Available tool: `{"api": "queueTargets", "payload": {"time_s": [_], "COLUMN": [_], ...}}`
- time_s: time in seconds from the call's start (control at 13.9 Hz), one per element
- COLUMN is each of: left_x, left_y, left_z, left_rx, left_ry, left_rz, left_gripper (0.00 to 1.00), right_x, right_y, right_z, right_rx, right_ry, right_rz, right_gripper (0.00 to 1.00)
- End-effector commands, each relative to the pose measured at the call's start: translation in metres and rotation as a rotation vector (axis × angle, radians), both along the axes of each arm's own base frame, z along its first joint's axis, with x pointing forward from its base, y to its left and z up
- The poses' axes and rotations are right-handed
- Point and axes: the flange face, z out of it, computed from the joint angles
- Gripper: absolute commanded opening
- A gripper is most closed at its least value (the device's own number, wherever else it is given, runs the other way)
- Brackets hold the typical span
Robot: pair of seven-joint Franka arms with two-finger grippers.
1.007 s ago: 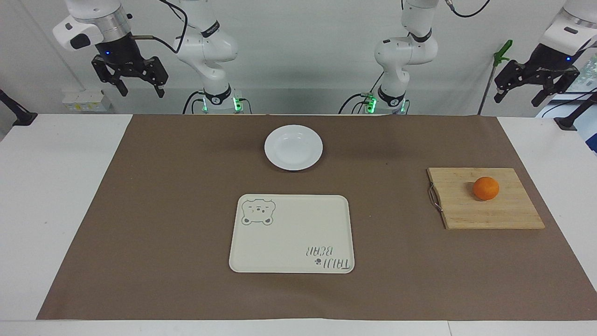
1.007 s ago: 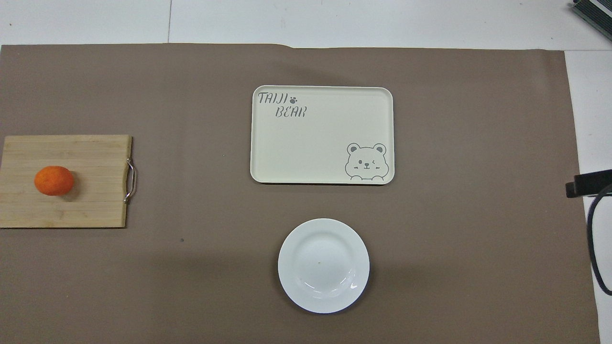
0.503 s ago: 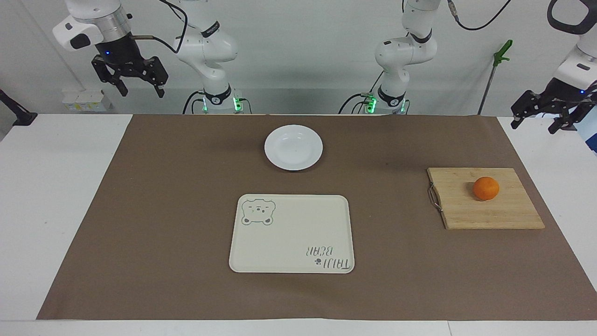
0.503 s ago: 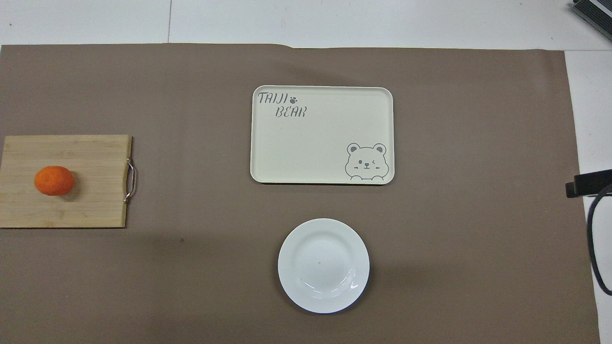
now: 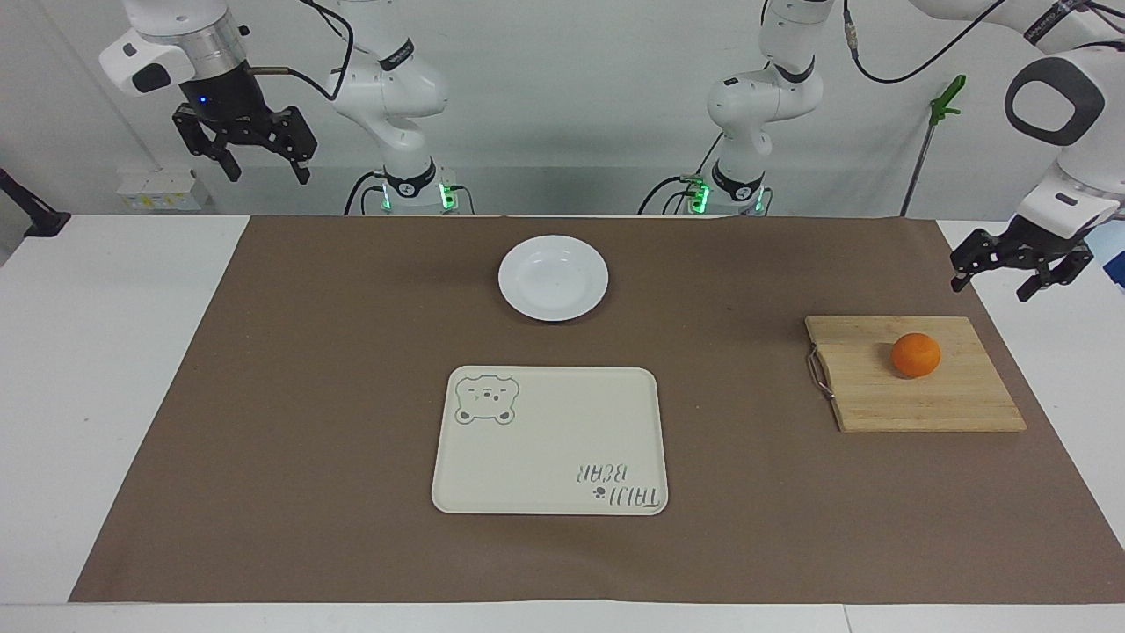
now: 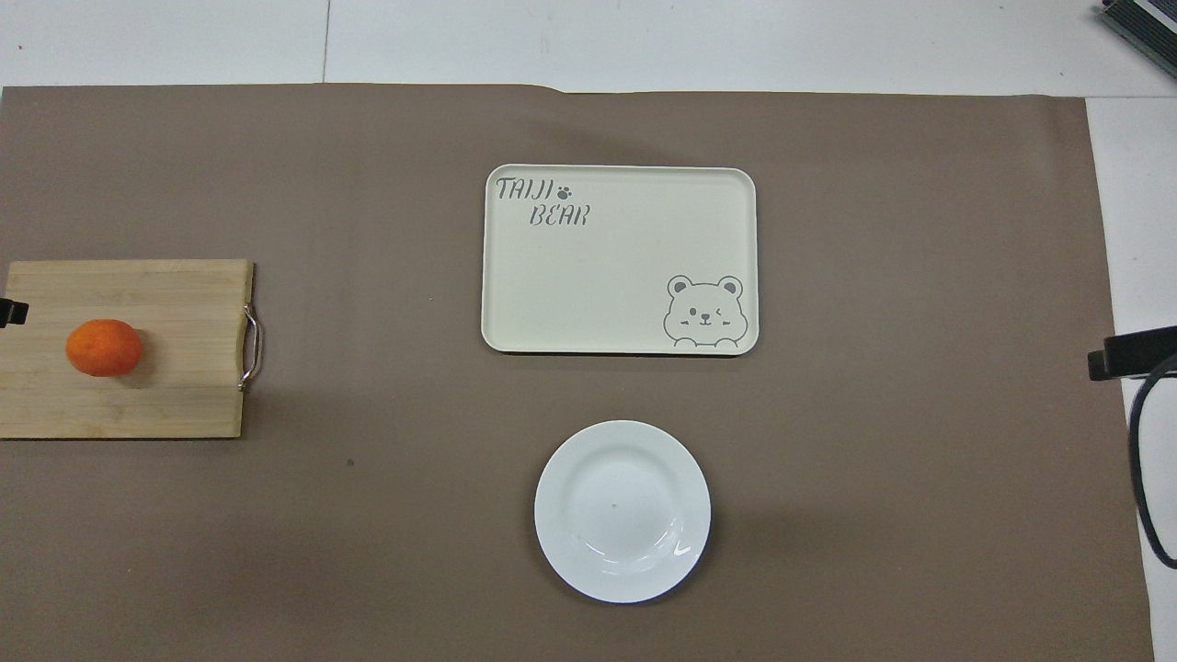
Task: Place orange and plate with both arms
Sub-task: 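Reach the left gripper down to the orange on the cutting board and grasp it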
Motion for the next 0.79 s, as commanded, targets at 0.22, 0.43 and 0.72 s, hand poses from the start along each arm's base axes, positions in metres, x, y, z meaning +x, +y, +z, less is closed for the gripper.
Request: {"api": "queueTargets", "payload": {"time_s": [0.22,0.43,0.72], "left_x": [-0.003,-0.005,0.005], "left_y": [0.003,0.0,0.002], "left_z": [-0.088,-0.133,-0.164], "left_rx": [-0.01,0.009,0.025], "left_ry": [0.012,-0.026,-0.039], "left_rz": [-0.002,-0.01,-0.023], "left_gripper": [1.0,1.0,1.0], "right_x": [-0.004,-0.004,-0.004], "right_y": [-0.002,-0.002,-0.002], "right_z": [0.002,0.002,0.002], "right_rx": [-0.004,-0.004,-0.004], "right_ry": [-0.003,-0.003,-0.003], "right_rz": [-0.02,-0.019,-0.019], "right_gripper": [1.0,1.0,1.0]}}
